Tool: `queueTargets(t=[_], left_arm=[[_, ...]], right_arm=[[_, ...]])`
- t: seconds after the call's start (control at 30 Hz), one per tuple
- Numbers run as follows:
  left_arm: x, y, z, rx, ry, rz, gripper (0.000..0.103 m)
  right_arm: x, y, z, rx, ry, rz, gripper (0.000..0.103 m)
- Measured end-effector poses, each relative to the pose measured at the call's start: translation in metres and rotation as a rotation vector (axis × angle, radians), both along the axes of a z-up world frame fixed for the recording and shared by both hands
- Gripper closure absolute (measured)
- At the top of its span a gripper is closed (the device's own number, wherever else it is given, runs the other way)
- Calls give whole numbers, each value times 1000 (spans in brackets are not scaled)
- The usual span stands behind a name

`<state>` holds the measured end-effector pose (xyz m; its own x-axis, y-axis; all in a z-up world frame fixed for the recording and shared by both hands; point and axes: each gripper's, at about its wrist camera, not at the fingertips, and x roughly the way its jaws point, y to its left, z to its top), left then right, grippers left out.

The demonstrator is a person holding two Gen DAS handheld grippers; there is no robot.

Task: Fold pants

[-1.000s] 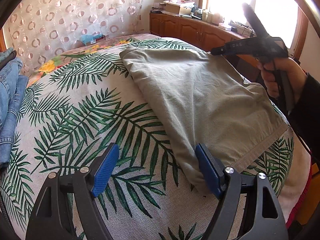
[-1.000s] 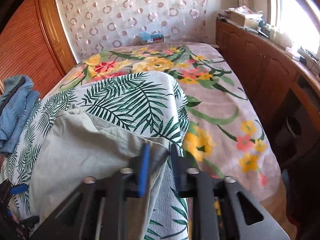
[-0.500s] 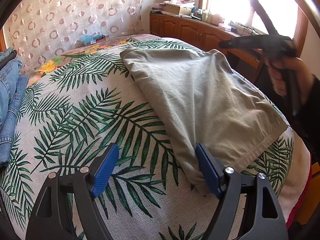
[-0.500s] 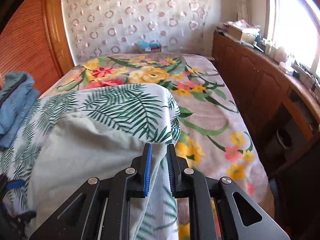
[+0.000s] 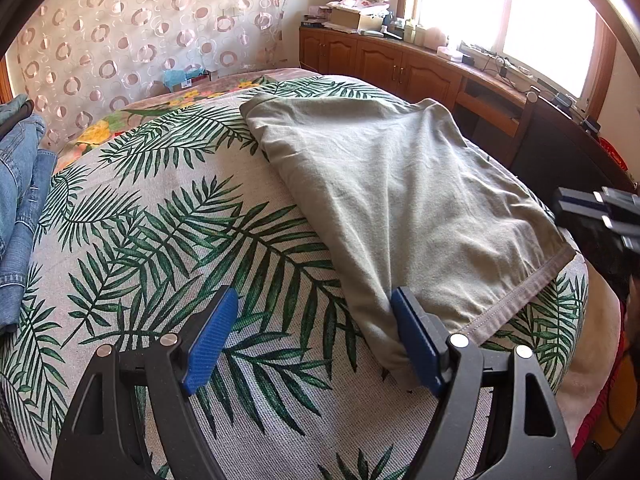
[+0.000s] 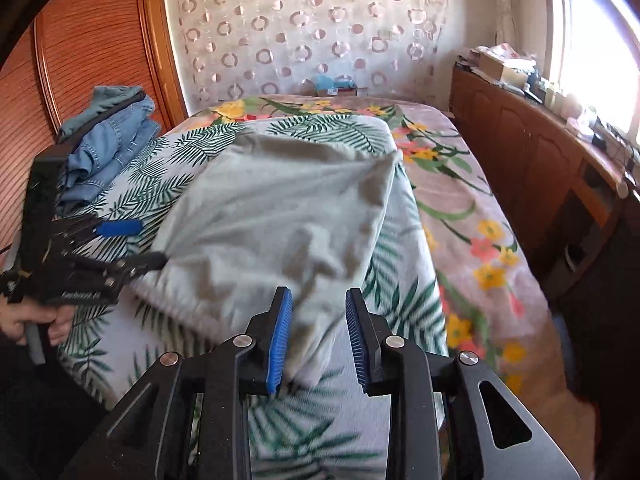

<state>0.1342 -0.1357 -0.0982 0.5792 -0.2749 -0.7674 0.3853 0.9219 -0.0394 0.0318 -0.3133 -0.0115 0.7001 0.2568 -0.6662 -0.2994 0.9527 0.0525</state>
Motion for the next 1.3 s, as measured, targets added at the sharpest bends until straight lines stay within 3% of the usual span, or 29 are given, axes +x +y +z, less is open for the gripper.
queueTargets(t=[0.3,0.43,0.77,0.83,0.9,1.1,1.3], left_arm=[[-7,1,1,14,-8,23,24],[-10,1,2,17,-19,20,24],[-19,9,6,-14,-27,21,24],[-21,11,8,-28,-24,16,25],[-24,10,10,-36,-26,2,34],[-26,4,8,-72,6,-35,56],[-29,-3,4,-59,19,-56,58]], right_arm=[[-27,-3,-5,27,2,5,74],[-25,2,-9,5,-3,15,95],[-33,8,-6,-27,-12,13,96],[-34,7,-4,-22,-17,-6,85],[-34,6,-4,-21,-29,-23,77],[-28,3,-5,44,-29,-52,71],[-19,3,-19,46,15,-74,70]])
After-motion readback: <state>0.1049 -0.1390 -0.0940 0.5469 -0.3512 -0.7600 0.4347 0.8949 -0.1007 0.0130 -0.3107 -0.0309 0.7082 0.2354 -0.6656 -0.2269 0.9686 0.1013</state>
